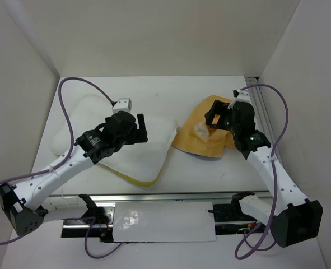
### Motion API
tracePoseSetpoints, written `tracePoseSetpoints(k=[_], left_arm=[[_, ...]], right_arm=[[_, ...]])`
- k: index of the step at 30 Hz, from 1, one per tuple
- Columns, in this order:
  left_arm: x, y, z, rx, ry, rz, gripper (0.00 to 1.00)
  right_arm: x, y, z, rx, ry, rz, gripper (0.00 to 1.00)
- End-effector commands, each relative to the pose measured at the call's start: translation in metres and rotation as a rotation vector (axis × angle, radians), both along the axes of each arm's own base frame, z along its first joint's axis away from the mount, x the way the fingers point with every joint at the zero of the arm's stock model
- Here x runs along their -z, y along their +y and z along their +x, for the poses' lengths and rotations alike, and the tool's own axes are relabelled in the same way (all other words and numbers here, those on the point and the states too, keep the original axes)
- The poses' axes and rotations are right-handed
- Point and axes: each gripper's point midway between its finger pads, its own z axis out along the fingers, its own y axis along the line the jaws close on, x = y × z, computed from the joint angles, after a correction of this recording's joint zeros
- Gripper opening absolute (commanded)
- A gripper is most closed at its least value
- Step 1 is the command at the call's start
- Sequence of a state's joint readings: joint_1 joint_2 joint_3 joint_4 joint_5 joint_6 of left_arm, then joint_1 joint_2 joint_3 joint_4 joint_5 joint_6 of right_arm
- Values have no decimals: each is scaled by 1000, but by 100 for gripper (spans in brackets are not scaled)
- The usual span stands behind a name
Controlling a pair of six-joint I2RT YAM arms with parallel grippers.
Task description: Put the pillow into the pillowcase
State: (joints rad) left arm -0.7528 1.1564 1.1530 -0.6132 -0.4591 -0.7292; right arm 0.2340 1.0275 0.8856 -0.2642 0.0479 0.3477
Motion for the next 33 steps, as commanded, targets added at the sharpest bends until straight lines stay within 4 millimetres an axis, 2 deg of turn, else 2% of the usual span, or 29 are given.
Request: tracePoseSetpoints(k=[1, 2, 3, 6, 9, 13, 14, 15, 16, 17, 18, 19, 22, 23, 24, 26, 27, 28, 29, 30, 31, 32, 33], left_arm=[[-12, 12, -3, -21, -58, 6, 100], [-10, 14, -5, -21, -58, 6, 100], [-10, 14, -5, -21, -58, 6, 100], [-2, 18, -9, -13, -55, 23, 100], [4, 17, -13, 2, -49, 12, 100], [10, -7, -16, 158, -59, -8, 100], [13, -19, -22, 250, -52, -21, 100], [1, -34, -21, 307, -98, -62, 100], [5, -48, -23, 369, -97, -66, 100], [4, -64, -28, 458, -110, -74, 100], [-2, -79, -25, 499, -150, -97, 100], [-1, -96, -32, 558, -152, -97, 100], [14, -141, -25, 639, -121, -26, 100], [23, -159, -36, 673, -91, 14, 100], [36, -180, -25, 672, -81, 84, 100], [53, -209, -33, 715, -54, 142, 100], [47, -225, -28, 706, -67, 127, 100], [75, -238, -28, 736, -11, 150, 100], [84, -246, -29, 758, 10, 147, 100], [78, -264, -31, 796, 15, 96, 100], [84, -272, -30, 808, 26, 93, 100], [106, -281, -31, 810, 64, 110, 100], [106, -286, -25, 787, 59, 107, 100]], right_arm=[[-21, -2, 6, 39, -49, 18, 100], [-15, -2, 5, 39, -37, 15, 100], [-18, -3, 4, 39, -46, 18, 100], [3, -9, 0, 72, 1, 1, 100], [22, -6, -4, 16, 37, -49, 100], [29, -14, -3, 76, 64, -46, 100], [30, -19, -4, 113, 70, -52, 100], [32, -25, -4, 147, 78, -58, 100], [31, -31, -7, 185, 78, -57, 100], [26, -43, -7, 269, 61, -54, 100], [24, -49, -8, 302, 56, -55, 100], [26, -55, -12, 335, 60, -59, 100], [23, -69, -15, 421, 63, -79, 100], [31, -75, -19, 450, 102, -103, 100], [26, -84, -19, 518, 96, -104, 100], [34, -94, -21, 576, 139, -134, 100], [33, -97, -22, 610, 143, -121, 100], [30, -101, -23, 638, 143, -111, 100], [30, -103, -22, 651, 149, -114, 100], [31, -109, -25, 690, 152, -113, 100], [37, -110, -27, 690, 165, -121, 100], [36, -117, -31, 718, 158, -127, 100], [36, -120, -33, 727, 150, -129, 100]])
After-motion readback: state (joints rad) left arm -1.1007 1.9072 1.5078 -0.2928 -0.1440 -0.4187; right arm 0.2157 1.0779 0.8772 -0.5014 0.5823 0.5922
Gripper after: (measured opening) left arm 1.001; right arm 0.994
